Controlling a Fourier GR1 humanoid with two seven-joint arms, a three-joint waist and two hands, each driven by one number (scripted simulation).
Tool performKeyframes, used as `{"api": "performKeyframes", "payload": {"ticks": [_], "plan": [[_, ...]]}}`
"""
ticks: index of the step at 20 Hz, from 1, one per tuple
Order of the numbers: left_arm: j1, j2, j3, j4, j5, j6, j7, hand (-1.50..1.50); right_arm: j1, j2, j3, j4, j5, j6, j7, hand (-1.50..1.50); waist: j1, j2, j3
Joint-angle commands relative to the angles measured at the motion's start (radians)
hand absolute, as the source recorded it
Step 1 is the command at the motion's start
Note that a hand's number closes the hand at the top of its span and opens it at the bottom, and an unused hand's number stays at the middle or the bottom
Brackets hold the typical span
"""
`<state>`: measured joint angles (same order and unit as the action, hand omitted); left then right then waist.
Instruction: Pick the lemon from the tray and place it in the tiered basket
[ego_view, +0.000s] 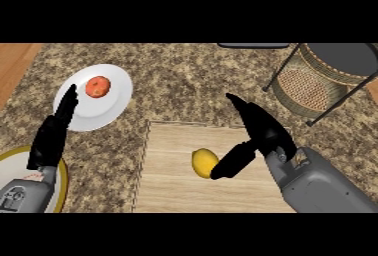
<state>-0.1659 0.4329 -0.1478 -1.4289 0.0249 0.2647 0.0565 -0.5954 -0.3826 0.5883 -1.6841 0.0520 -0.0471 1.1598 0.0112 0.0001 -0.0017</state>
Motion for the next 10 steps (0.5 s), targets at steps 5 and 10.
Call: {"api": "performKeyframes", "payload": {"ticks": [5,10], "plan": [[0.032,0.032,0.056,-0.014,0.027,-0.053,-0.026,0.00,-0.035,0.090,0.076,0.023,0.044,0.033,0.262,-1.50,-0.007,-0.005,0.000],[-0.005,-0.017,0.033,-0.006,-0.036,0.000,0.022,0.00,-0.037,0.089,0.046,0.023,0.047,0.069,0.255,-1.50,-0.014,-0.004,0.001]]}}
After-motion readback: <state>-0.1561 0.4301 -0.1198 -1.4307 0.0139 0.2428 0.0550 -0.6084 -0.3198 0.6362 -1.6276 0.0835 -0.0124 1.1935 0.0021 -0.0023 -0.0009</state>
